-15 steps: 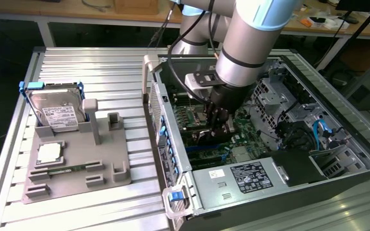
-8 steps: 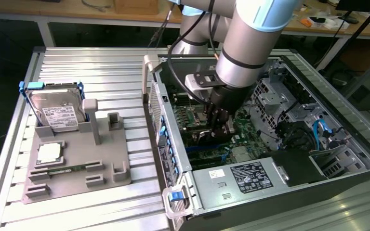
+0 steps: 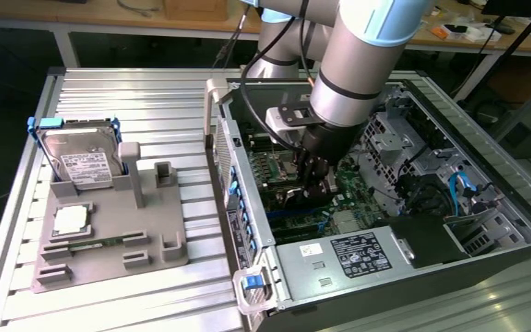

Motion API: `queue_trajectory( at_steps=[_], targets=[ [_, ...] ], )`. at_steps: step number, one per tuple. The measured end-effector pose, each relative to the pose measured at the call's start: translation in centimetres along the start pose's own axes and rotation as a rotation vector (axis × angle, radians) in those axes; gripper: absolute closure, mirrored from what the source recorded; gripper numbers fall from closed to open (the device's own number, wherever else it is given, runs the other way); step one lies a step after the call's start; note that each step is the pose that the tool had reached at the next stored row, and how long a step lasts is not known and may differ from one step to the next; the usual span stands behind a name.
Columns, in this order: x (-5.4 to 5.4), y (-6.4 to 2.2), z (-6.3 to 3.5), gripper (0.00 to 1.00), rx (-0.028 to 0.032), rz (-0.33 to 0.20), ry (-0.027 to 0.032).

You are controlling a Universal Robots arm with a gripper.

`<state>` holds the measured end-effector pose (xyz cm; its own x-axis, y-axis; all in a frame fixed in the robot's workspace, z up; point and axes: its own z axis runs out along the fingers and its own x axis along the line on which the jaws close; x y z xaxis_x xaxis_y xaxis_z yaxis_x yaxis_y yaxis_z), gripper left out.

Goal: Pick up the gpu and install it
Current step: 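Insert the gpu into the slot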

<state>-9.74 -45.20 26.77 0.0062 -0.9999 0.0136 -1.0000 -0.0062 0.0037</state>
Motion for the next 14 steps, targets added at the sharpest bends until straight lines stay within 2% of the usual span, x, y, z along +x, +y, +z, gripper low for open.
queue_trajectory(
  at_steps=[14],
  targets=[
    [0.00, 0.17, 0.06, 0.73, -0.0012, 0.000, -0.0001]
  ],
)
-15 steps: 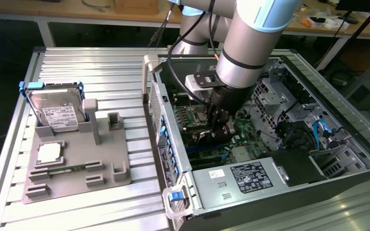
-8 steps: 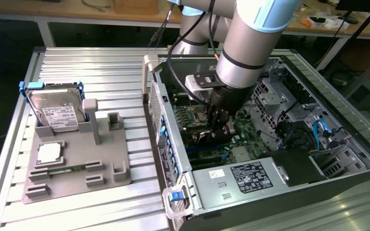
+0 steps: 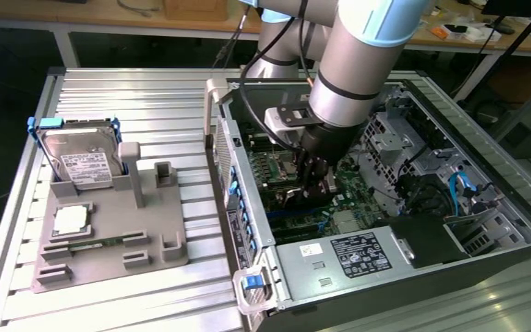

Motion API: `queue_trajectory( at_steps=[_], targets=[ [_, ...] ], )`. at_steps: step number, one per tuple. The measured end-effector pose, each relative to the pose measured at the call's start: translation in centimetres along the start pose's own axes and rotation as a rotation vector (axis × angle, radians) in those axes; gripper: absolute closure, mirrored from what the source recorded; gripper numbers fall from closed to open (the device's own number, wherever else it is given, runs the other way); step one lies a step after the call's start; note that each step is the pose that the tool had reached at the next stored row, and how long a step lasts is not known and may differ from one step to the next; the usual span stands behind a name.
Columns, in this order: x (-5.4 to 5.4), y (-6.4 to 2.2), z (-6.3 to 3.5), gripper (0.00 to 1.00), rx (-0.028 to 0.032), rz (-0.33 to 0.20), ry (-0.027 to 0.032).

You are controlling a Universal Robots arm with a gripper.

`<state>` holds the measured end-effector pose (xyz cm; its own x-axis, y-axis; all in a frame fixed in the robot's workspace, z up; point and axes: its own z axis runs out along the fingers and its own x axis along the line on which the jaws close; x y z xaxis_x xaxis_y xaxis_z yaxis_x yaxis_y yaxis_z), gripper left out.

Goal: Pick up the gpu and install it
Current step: 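Insert the gpu into the slot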

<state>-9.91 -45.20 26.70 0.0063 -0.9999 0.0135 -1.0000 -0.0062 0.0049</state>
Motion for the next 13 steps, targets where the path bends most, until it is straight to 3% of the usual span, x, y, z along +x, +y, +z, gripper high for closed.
queue_trajectory(
  at_steps=[13],
  targets=[
    [0.00, 0.34, 0.02, 0.73, 0.0000, 0.000, 0.0000]
  ],
)
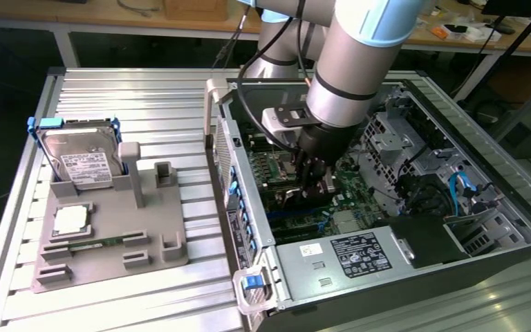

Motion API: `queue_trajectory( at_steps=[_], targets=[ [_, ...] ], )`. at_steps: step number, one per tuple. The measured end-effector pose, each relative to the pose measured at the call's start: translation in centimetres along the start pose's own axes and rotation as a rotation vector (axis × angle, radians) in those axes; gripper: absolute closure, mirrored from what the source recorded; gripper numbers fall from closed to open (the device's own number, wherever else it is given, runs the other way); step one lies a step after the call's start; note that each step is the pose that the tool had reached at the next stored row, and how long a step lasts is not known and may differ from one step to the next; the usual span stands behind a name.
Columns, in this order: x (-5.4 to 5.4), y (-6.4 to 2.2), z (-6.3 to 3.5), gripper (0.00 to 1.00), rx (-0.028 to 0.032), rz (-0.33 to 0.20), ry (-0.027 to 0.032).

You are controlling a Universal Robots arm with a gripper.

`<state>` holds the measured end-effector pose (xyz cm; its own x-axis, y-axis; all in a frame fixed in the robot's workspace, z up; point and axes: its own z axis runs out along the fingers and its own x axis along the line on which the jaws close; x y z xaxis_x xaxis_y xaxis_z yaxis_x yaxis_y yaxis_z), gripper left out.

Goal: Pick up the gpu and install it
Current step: 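Insert the gpu into the slot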

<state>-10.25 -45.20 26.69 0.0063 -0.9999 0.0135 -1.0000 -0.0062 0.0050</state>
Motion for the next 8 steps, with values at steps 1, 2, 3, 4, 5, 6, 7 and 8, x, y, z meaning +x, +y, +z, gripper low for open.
queue_trajectory(
  at_steps=[1, 2, 3, 4, 5, 6, 7, 8],
  targets=[
    [0.00, 0.00, 0.00, 0.73, 0.0000, 0.000, 0.0000],
    [0.00, 0.01, 0.00, 0.73, 0.0000, 0.000, 0.0001],
    [0.00, 0.02, 0.00, 0.73, 0.0000, 0.000, 0.0001],
    [0.00, 0.02, 0.00, 0.73, 0.0000, 0.000, 0.0001],
    [0.00, 0.02, 0.00, 0.73, 0.0000, 0.000, 0.0001],
    [0.00, 0.02, 0.00, 0.73, 0.0000, 0.000, 0.0001],
    [0.00, 0.02, 0.00, 0.73, 0.0000, 0.000, 0.0001],
    [0.00, 0.02, 0.00, 0.73, 0.0000, 0.000, 0.0001]
  ],
)
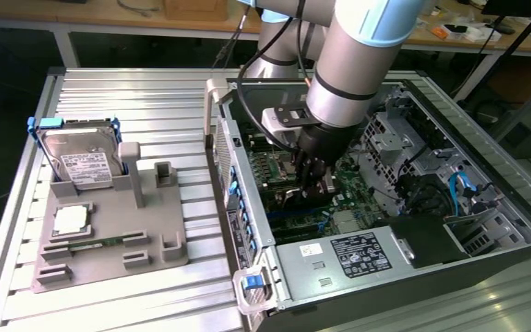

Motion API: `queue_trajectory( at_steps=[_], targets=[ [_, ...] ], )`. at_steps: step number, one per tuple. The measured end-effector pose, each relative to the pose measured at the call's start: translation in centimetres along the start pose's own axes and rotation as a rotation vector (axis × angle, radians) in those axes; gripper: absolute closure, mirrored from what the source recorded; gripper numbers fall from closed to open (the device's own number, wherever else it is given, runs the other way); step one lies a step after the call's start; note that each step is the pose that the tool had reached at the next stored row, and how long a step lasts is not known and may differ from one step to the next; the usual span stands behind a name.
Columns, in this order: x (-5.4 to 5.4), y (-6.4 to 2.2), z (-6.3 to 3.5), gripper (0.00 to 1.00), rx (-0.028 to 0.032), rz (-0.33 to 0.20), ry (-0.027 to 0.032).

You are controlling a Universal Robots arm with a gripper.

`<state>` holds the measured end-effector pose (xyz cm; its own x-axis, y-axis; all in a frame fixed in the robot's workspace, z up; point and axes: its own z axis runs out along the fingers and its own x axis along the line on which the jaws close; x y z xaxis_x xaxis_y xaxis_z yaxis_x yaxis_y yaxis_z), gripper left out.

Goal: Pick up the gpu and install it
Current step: 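Insert the gpu into the slot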

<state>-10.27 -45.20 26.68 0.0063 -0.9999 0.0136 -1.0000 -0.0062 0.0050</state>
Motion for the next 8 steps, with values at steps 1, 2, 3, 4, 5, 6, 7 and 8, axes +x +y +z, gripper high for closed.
queue_trajectory(
  at_steps=[1, 2, 3, 4, 5, 6, 7, 8],
  targets=[
    [0.00, 0.00, 0.02, 0.73, 0.0000, 0.000, 0.0000],
    [0.00, 0.00, 0.07, 0.73, 0.0000, 0.000, 0.0000],
    [0.00, 0.00, 0.10, 0.73, -0.0001, 0.000, 0.0002],
    [0.00, 0.00, 0.15, 0.73, 0.0000, 0.000, 0.0001],
    [0.00, 0.00, 0.20, 0.73, 0.0001, 0.000, 0.0000],
    [0.00, 0.00, 0.22, 0.73, 0.0000, 0.000, 0.0000],
    [0.00, 0.00, 0.24, 0.73, -0.0001, 0.000, 0.0001],
    [0.00, 0.00, 0.27, 0.73, -0.0001, 0.000, 0.0001]
  ],
)
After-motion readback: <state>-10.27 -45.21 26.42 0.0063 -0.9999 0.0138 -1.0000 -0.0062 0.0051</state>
